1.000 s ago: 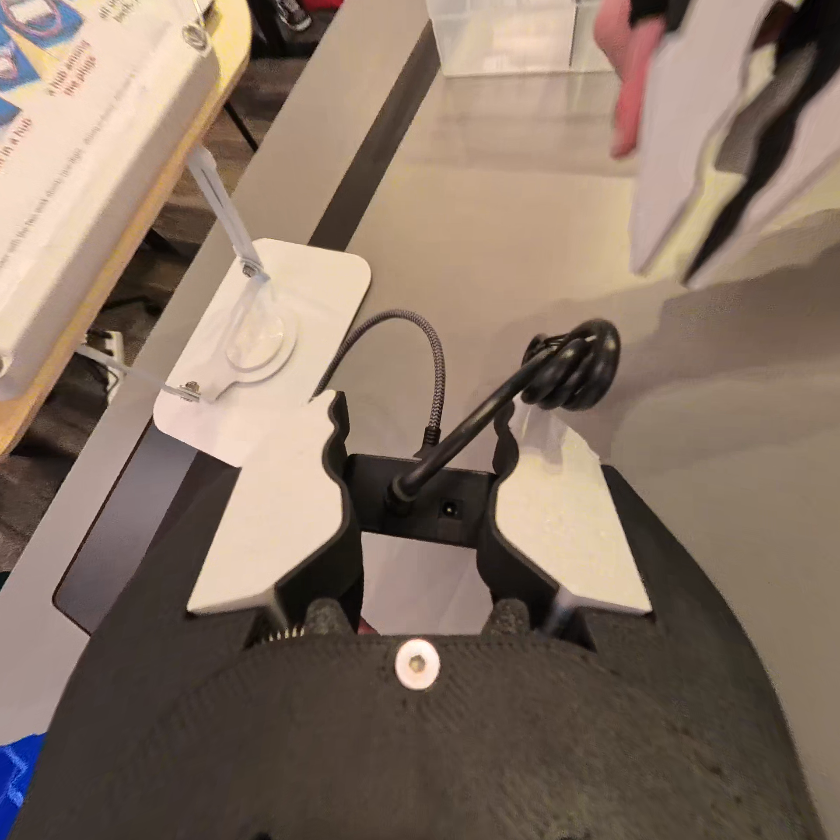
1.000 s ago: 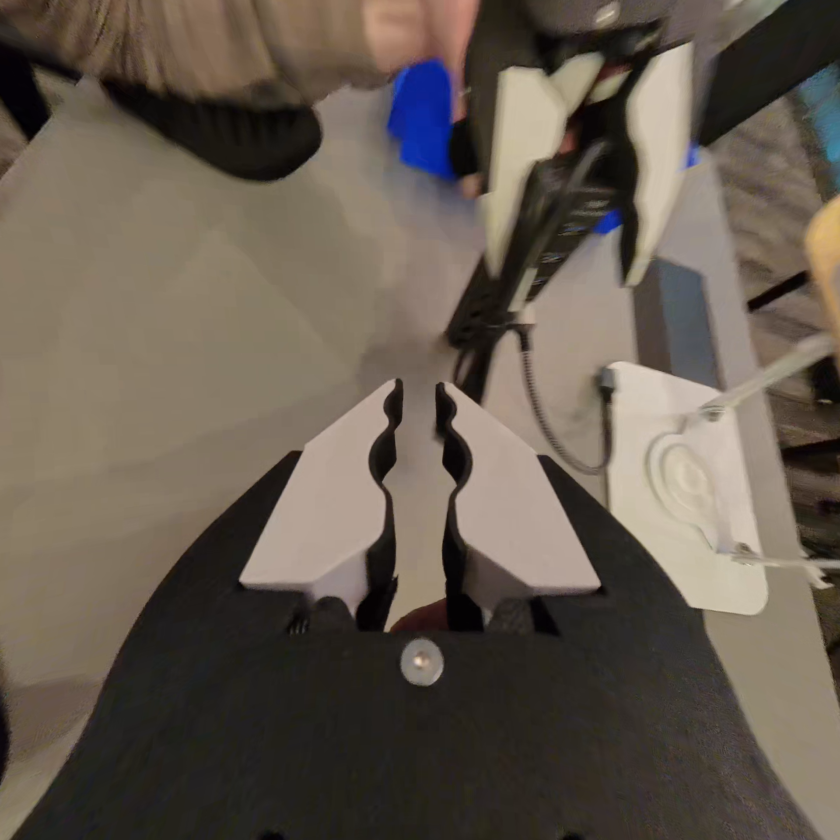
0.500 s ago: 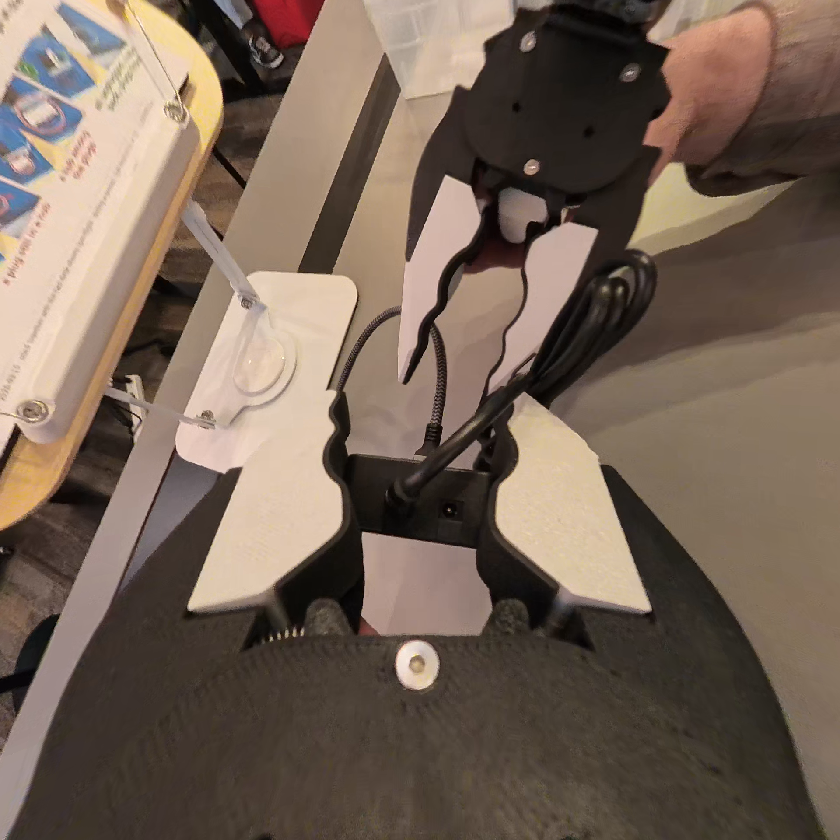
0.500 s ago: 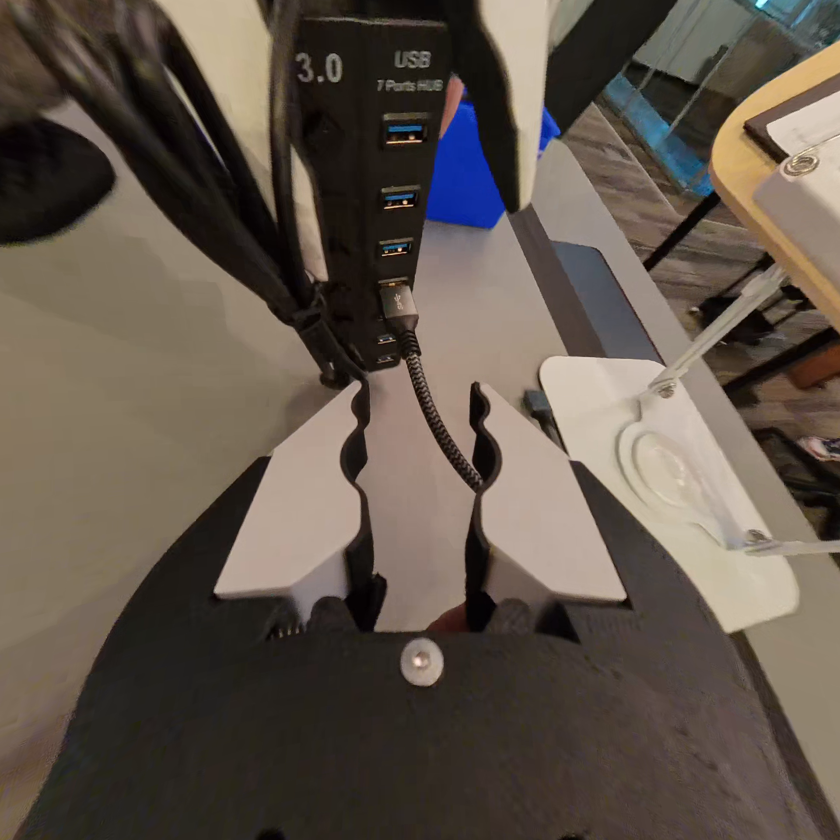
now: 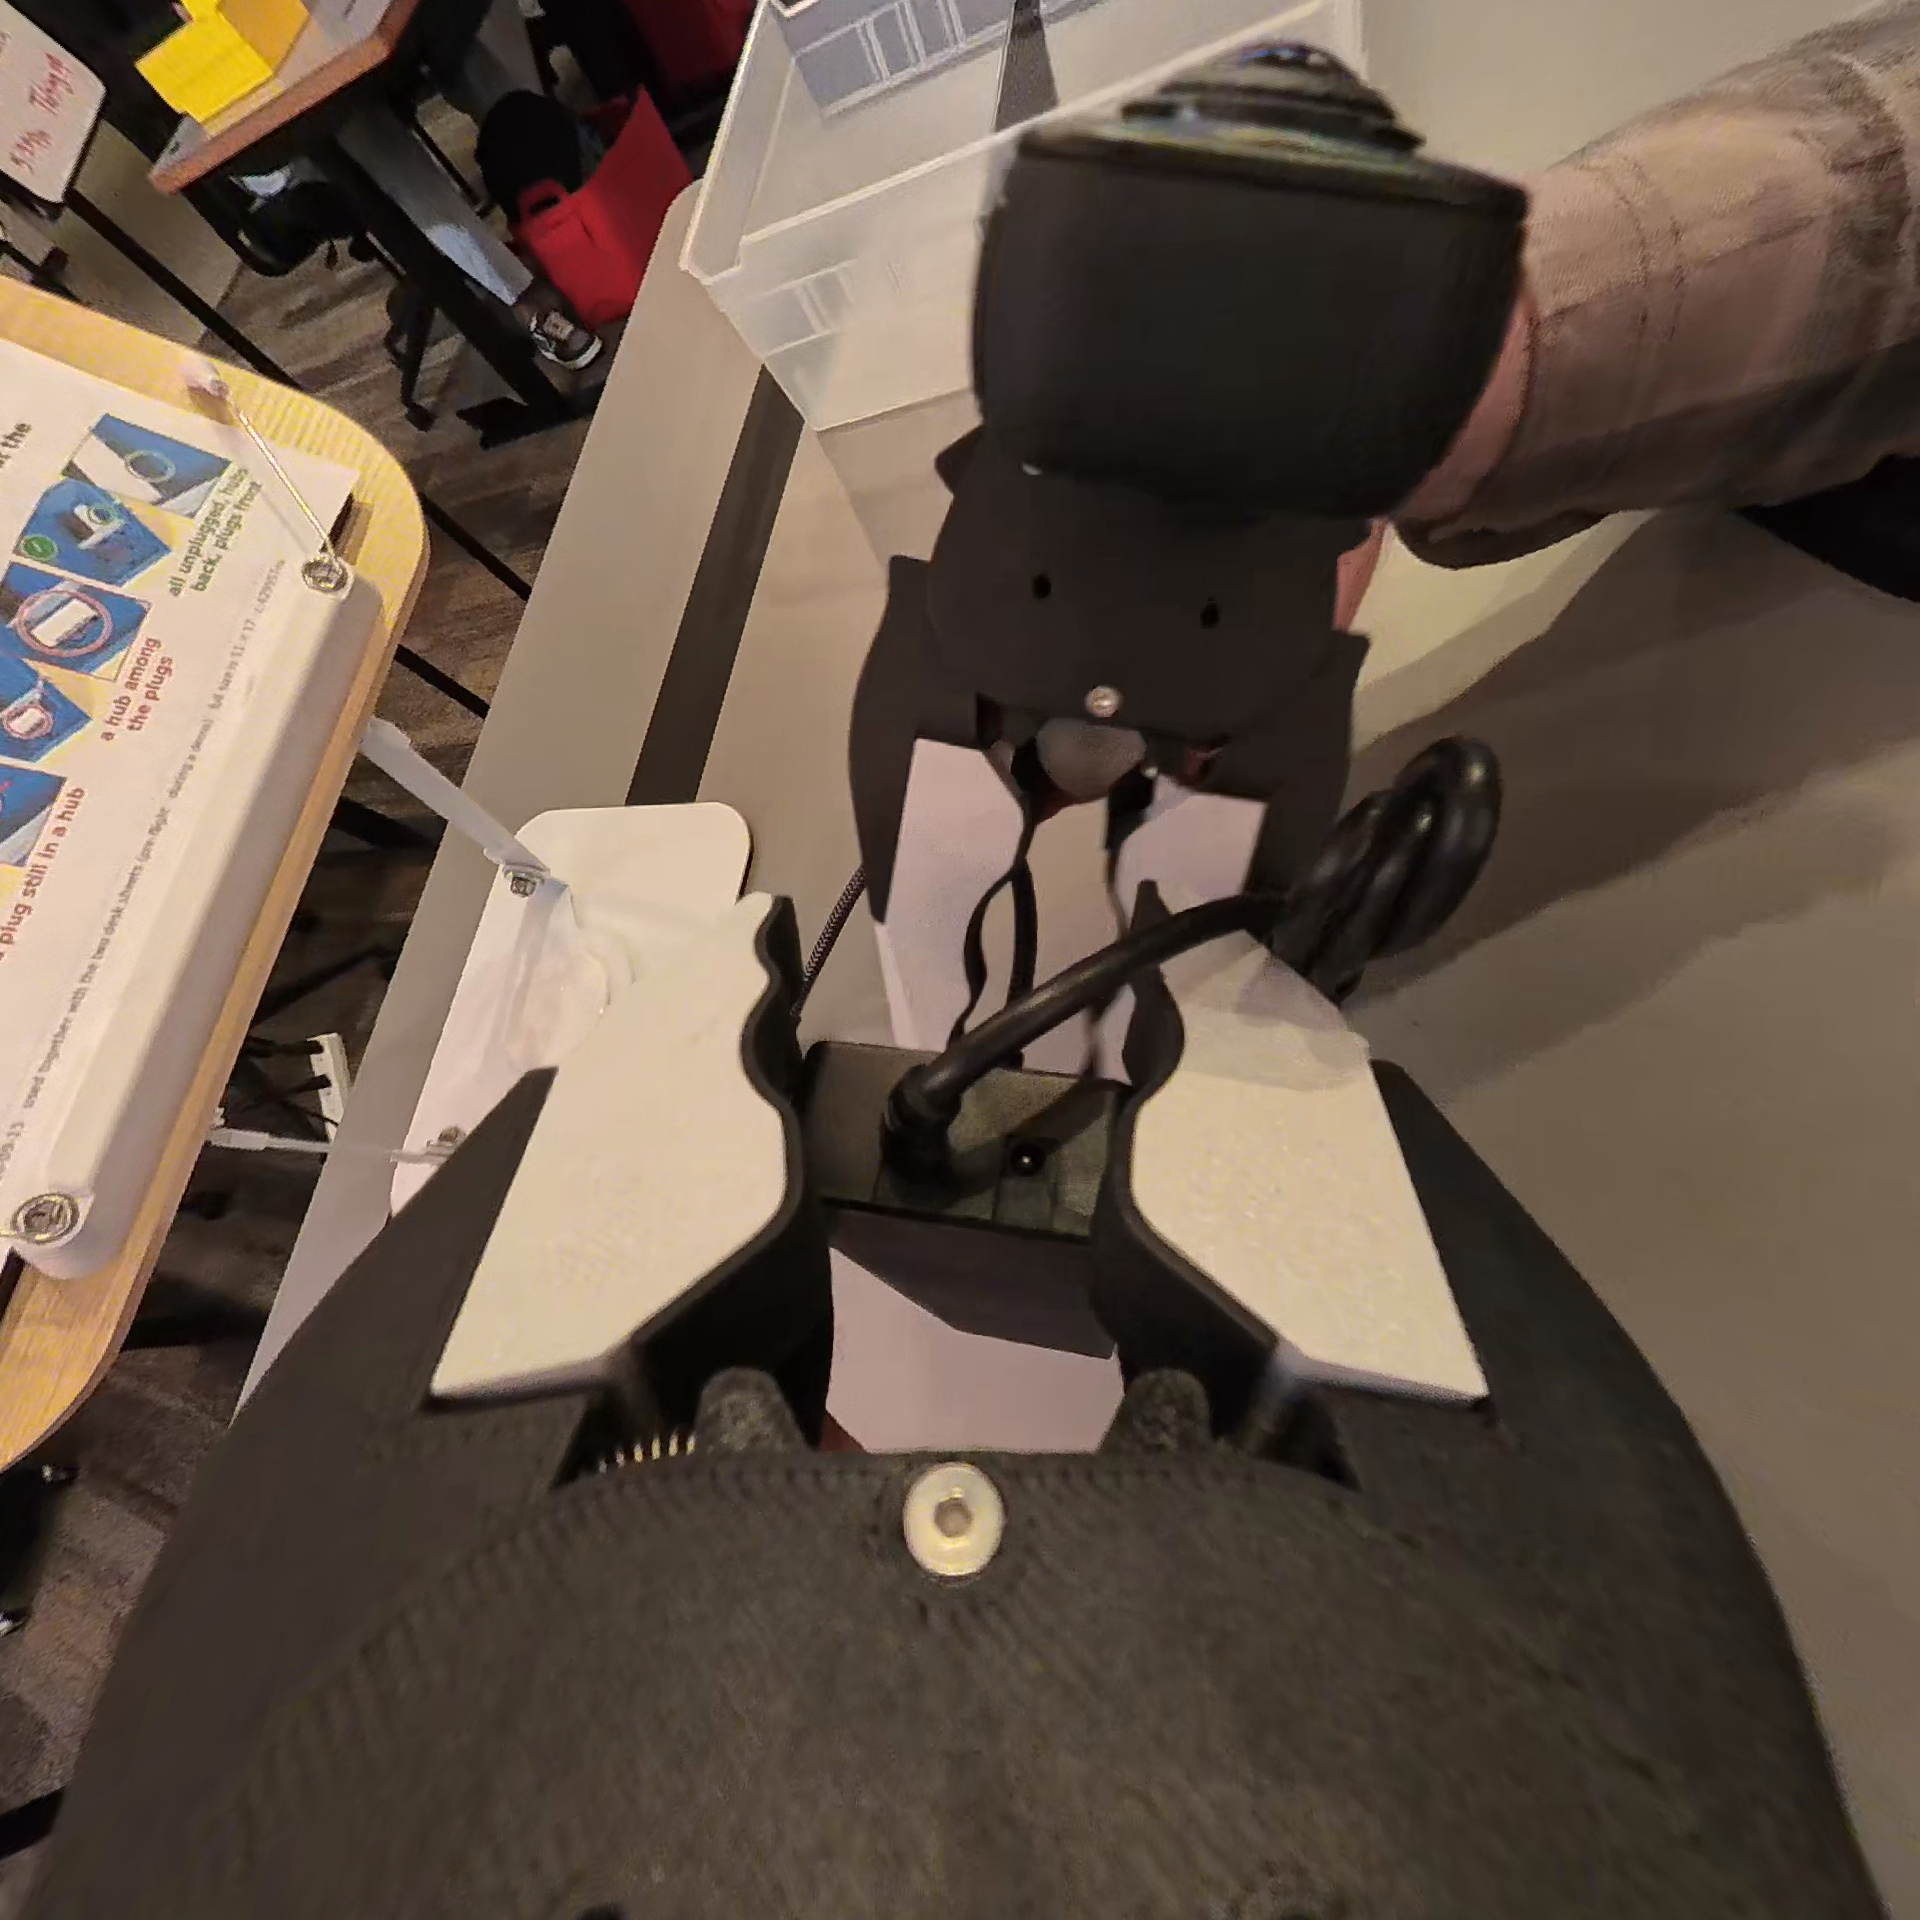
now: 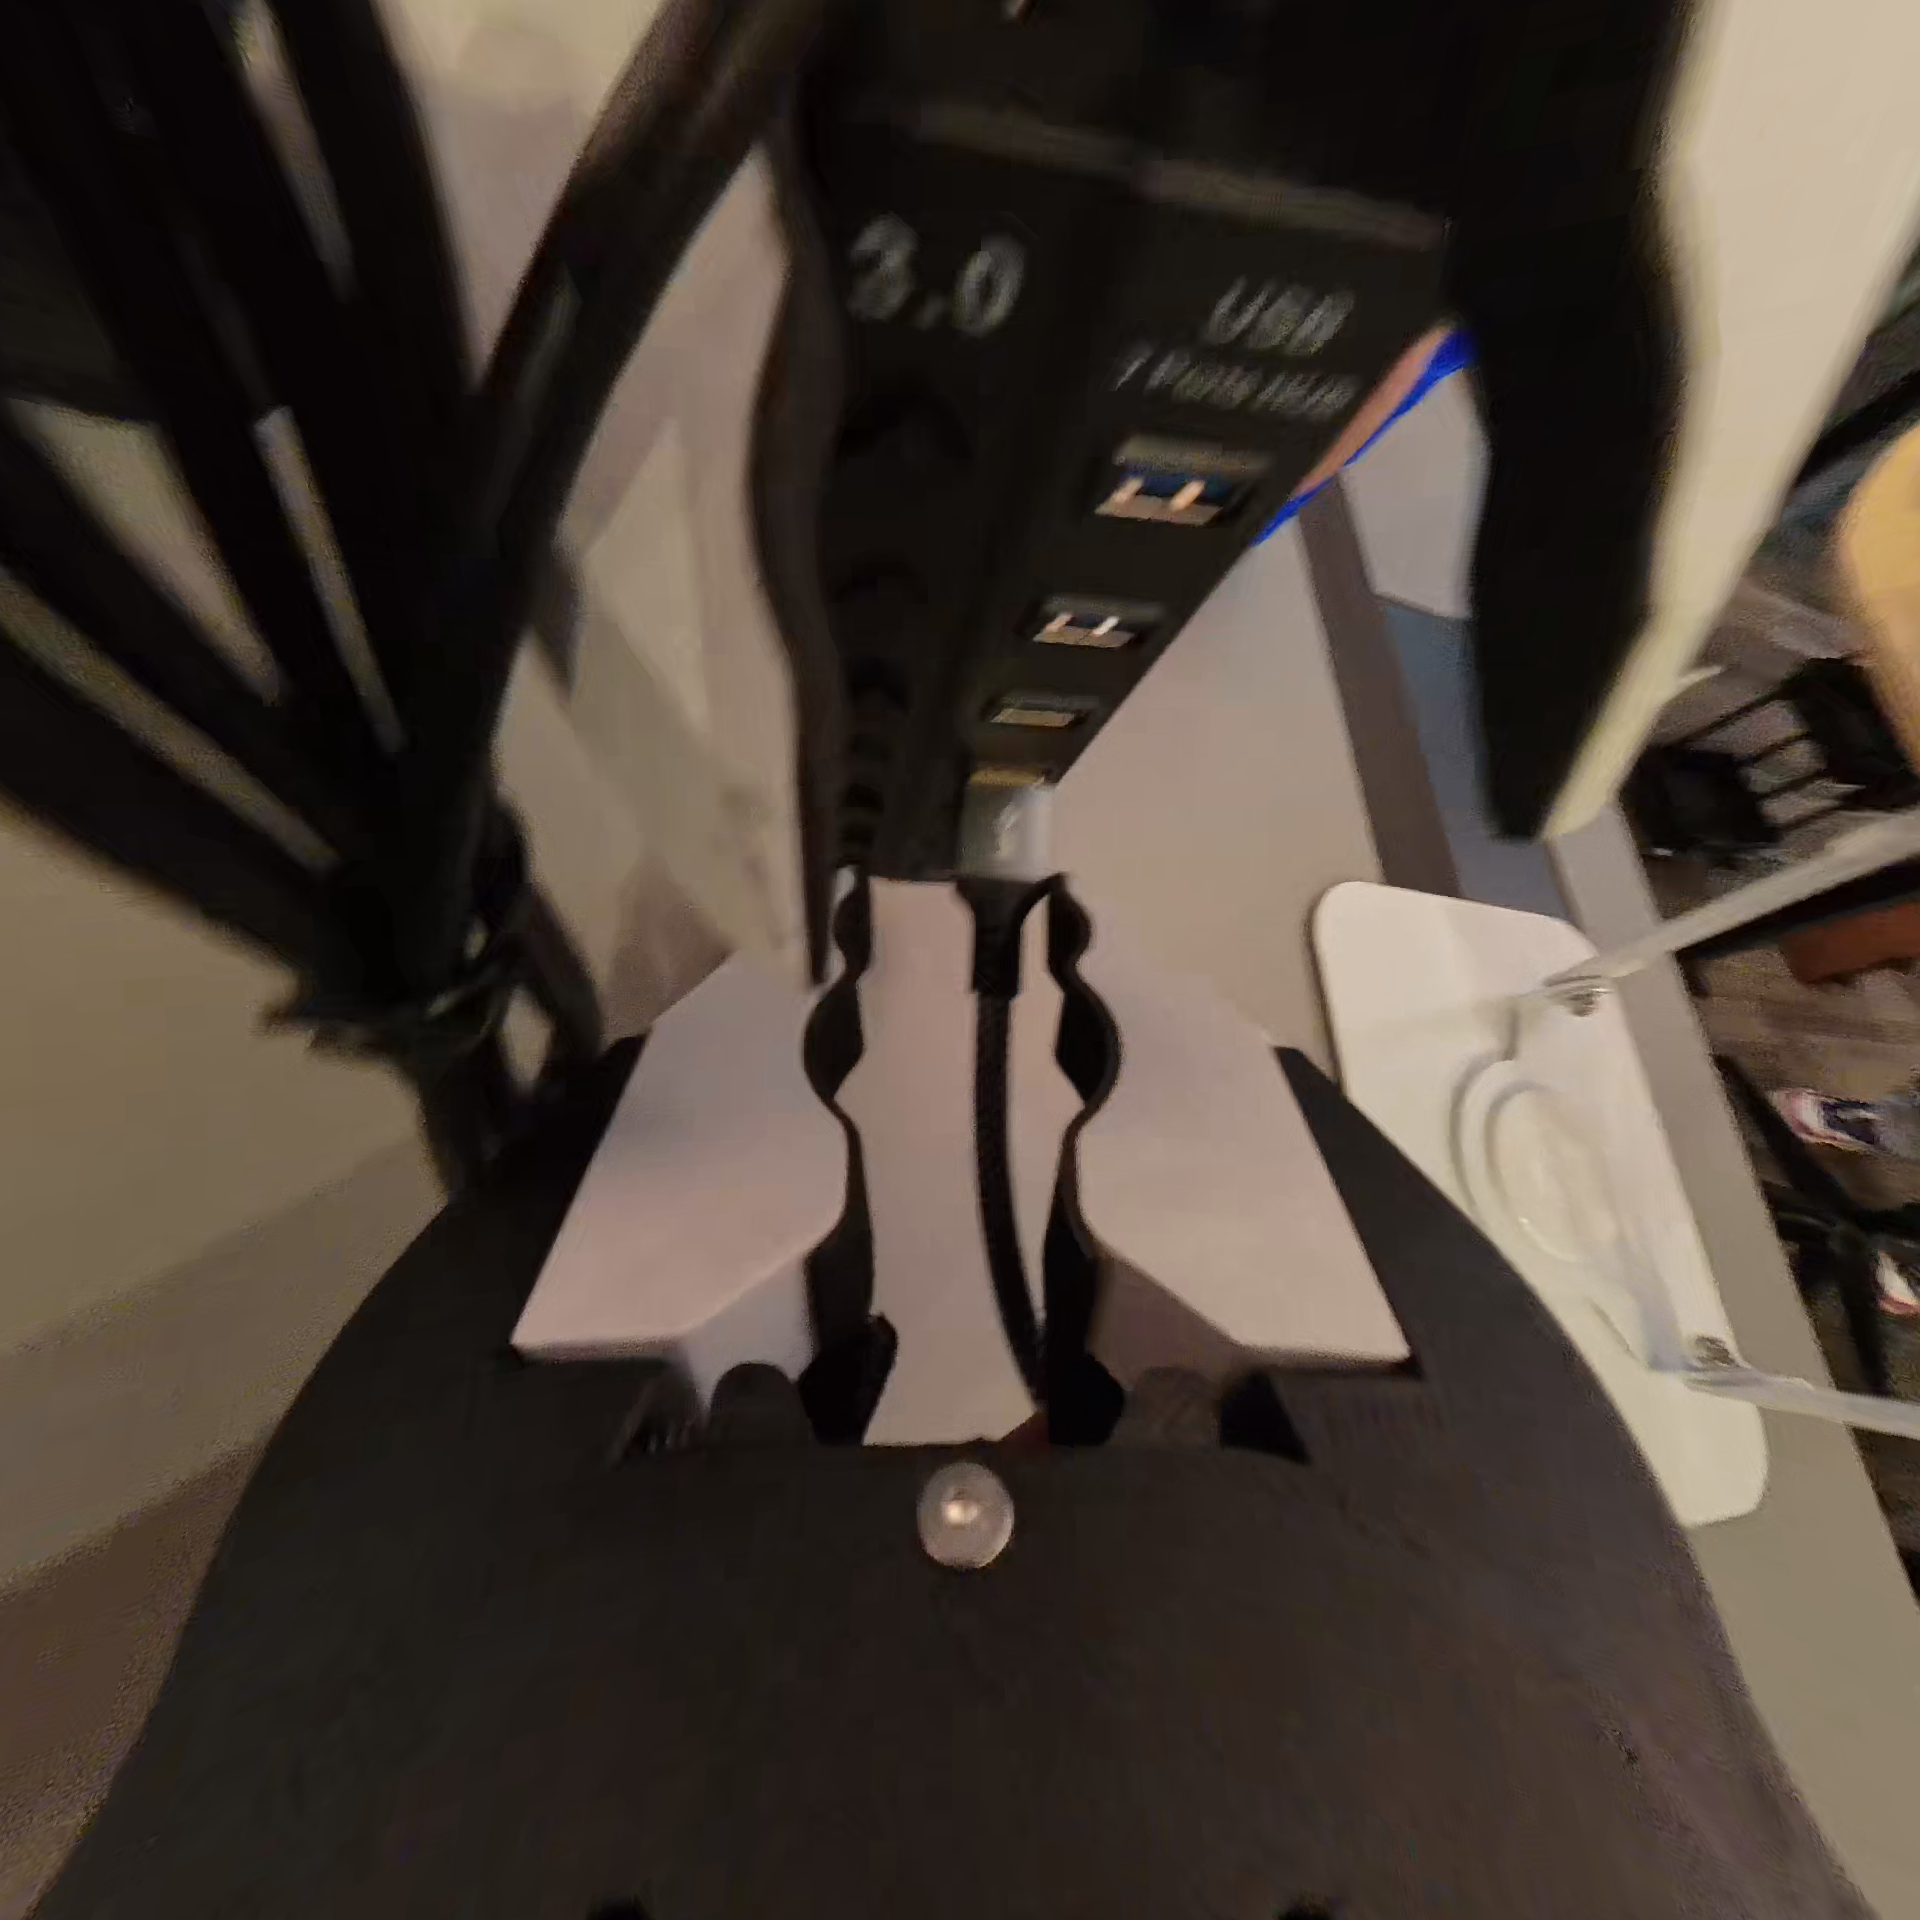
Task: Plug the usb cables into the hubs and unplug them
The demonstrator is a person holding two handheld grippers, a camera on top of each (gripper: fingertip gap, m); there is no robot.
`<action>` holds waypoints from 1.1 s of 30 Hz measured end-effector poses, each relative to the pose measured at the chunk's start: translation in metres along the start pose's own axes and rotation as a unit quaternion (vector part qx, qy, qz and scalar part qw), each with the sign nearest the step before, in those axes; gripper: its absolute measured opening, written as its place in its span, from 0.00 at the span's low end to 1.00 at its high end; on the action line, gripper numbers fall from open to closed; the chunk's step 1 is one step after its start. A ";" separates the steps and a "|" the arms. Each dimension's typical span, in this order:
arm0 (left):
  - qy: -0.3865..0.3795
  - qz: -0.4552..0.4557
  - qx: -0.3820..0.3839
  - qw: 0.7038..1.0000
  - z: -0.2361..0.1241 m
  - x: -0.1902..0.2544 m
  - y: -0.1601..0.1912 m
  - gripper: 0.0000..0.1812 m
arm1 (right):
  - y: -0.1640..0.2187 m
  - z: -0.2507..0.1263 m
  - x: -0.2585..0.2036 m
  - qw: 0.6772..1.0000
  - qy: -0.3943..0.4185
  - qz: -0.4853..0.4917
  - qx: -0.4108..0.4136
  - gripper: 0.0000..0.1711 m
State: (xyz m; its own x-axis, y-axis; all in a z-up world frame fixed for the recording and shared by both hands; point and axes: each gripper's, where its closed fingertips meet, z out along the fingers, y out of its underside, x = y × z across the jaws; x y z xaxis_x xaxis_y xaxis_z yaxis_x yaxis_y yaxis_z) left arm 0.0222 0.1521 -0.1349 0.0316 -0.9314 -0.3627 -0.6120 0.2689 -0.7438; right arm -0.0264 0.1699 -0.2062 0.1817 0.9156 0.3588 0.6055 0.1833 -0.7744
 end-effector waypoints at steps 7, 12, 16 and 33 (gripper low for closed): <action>-0.001 0.004 0.010 1.000 0.002 0.001 -0.004 0.34 | 0.001 0.000 0.005 1.000 -0.001 0.027 0.000 0.08; -0.021 0.013 0.019 1.000 -0.004 -0.004 -0.007 0.34 | -0.002 -0.008 0.010 0.999 0.007 0.034 0.004 0.08; -0.020 0.013 0.010 1.000 -0.007 -0.007 -0.001 0.39 | 0.003 -0.011 0.015 0.999 0.018 0.035 -0.015 0.08; 0.043 0.141 -0.272 0.951 -0.009 -0.003 0.043 0.51 | 0.021 -0.015 0.019 0.990 0.046 0.014 -0.131 0.08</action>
State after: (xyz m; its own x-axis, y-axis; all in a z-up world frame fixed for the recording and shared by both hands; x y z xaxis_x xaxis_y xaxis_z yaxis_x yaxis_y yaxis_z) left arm -0.0117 0.1645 -0.1605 -0.2441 -0.8642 -0.4401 -0.9060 0.3651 -0.2143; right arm 0.0018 0.1856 -0.2079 0.2635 0.8801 0.3950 0.7773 0.0489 -0.6273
